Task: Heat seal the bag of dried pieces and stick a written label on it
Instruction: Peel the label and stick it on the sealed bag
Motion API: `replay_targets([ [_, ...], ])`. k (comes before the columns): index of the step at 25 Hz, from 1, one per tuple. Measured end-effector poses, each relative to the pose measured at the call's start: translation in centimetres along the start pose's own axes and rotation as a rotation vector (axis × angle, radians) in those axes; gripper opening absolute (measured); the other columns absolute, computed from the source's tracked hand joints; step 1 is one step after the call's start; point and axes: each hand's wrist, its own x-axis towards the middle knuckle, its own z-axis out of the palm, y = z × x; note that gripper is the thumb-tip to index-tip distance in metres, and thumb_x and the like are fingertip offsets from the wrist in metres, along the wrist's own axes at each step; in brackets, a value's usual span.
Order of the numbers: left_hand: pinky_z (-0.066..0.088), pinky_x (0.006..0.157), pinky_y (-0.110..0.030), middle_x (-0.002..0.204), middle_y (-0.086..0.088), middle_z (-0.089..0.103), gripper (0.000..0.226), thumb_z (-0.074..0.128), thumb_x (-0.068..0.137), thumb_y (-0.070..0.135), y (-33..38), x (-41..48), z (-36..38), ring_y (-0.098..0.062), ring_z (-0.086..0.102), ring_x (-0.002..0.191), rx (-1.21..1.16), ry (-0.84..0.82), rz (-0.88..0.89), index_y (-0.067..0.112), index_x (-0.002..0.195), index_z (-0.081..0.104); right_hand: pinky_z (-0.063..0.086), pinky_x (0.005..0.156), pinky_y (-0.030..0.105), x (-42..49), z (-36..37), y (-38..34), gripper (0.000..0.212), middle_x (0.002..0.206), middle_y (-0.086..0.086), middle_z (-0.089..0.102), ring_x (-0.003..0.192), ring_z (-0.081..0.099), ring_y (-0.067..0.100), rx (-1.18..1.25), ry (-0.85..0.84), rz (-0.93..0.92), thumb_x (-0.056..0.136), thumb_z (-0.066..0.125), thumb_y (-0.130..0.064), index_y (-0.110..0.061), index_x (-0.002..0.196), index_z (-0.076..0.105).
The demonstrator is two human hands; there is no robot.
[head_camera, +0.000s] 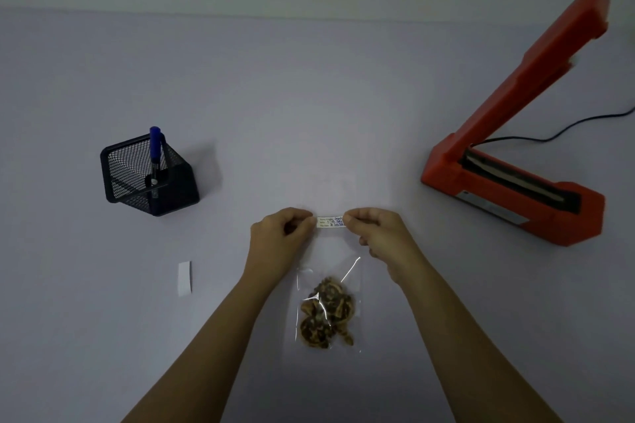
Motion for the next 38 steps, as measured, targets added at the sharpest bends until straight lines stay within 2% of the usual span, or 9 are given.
replay_targets([
  [5,0.043,0.058,-0.015,0.063,0.008,0.064,0.008,0.065,0.084,0.024,-0.1,0.4,0.3,-0.009,0.056,0.057,-0.088,-0.02,-0.067,0.025,0.085,0.073,0.033,0.038,0.006,0.5,0.2,0.9,0.002,0.07,-0.005,0.061,0.054,0.047,0.007,-0.016,0.012,-0.009,0.085,0.065,-0.014,-0.015,0.085,0.066],
  [9,0.041,0.055,-0.008,0.064,0.01,0.063,0.008,0.066,0.083,0.02,0.3,0.8,0.5,-0.005,0.055,0.057,-0.088,-0.026,-0.083,0.023,0.087,0.072,0.036,0.041,0.007,0.9,0.3,1.3,0.009,0.07,-0.006,0.063,0.054,0.049,0.008,-0.029,0.022,-0.037,0.084,0.066,-0.015,-0.021,0.077,0.066],
  [13,0.043,0.054,-0.01,0.065,0.01,0.064,0.01,0.066,0.081,0.016,0.5,0.8,0.9,-0.006,0.056,0.057,-0.067,-0.017,-0.088,0.021,0.088,0.071,0.047,0.058,0.021,1.3,0.4,1.8,0.012,0.074,-0.003,0.067,0.062,0.056,0.012,-0.034,0.04,-0.082,0.083,0.067,-0.014,-0.023,0.074,0.066],
  [19,0.042,0.059,-0.001,0.072,0.009,0.068,0.013,0.066,0.081,0.019,0.7,0.9,1.4,-0.004,0.061,0.068,-0.008,0.01,-0.056,0.02,0.093,0.07,0.049,0.061,0.026,1.5,0.5,2.5,0.008,0.075,-0.003,0.068,0.061,0.059,0.01,-0.051,0.079,-0.11,0.082,0.068,-0.016,-0.023,0.077,0.067],
  [22,0.04,0.059,0.001,0.075,0.004,0.068,0.016,0.065,0.081,0.014,0.7,0.8,1.6,-0.001,0.059,0.065,0.024,0.024,-0.036,0.017,0.096,0.07,0.052,0.063,0.03,1.5,0.6,2.7,0.01,0.074,-0.004,0.068,0.056,0.059,0.009,-0.085,0.105,-0.137,0.081,0.068,-0.016,-0.024,0.075,0.067],
  [27,0.041,0.061,-0.004,0.076,0.005,0.067,0.02,0.062,0.081,0.013,0.9,0.6,2.1,-0.003,0.059,0.067,0.062,0.072,-0.022,0.016,0.099,0.069,0.057,0.068,0.035,1.5,0.8,3.4,0.004,0.074,-0.005,0.068,0.063,0.062,0.013,-0.207,0.168,-0.233,0.081,0.069,-0.019,-0.023,0.08,0.067],
  [31,0.045,0.069,-0.017,0.085,-0.002,0.071,0.022,0.061,0.083,0.012,1.0,0.0,2.5,-0.01,0.06,0.072,0.167,0.121,0.105,0.011,0.104,0.068,0.055,0.068,0.029,1.3,1.0,3.8,0.003,0.077,-0.007,0.068,0.068,0.064,0.012,-0.331,0.213,-0.333,0.082,0.068,-0.02,-0.021,0.084,0.068],
  [38,0.046,0.055,-0.028,0.077,-0.01,0.069,0.023,0.064,0.08,0.005,0.0,0.0,3.0,-0.023,0.063,0.062,0.32,0.164,0.325,0.004,0.103,0.065,0.054,0.067,0.022,0.9,1.4,3.8,0.005,0.084,-0.004,0.069,0.07,0.063,0.008,-0.435,0.236,-0.434,0.086,0.064,-0.019,-0.017,0.089,0.067],
])
